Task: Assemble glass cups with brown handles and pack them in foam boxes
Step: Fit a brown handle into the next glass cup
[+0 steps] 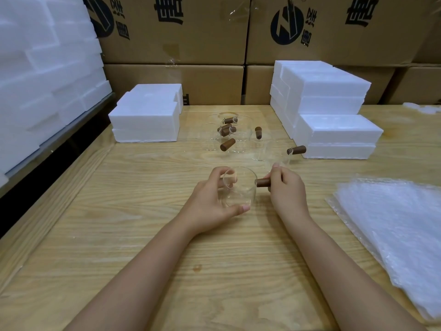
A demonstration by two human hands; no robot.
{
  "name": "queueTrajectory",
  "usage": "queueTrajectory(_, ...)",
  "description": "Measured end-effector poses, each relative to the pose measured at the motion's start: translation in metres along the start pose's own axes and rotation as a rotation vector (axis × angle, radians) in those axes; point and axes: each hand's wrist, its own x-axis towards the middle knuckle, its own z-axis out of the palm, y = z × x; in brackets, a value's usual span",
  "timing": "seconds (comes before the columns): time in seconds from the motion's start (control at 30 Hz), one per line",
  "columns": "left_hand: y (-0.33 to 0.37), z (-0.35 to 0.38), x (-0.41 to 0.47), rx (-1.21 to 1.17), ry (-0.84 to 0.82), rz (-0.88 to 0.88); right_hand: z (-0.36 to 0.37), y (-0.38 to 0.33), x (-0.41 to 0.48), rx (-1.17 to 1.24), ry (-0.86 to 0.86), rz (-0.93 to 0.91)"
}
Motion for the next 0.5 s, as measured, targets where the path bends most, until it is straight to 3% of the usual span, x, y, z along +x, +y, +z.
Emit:
queueTrajectory(0.17,-0.005,0.002,0.003,0.065,-0.042,-0.040,-0.002,0.001,0.000,-0.154,-0.038,-0.019)
queueTrajectory(0.33,-0.006,0.001,0.004,0.063,-0.071,-0.089,-0.010,-0.002,0.001,-0.157,-0.085,0.037)
queueTrajectory(0.5,-0.009,0.001,0.007,0.068,-0.065,-0.093,-0.064,-0.025,0.021,-0.338,0.121,-0.087)
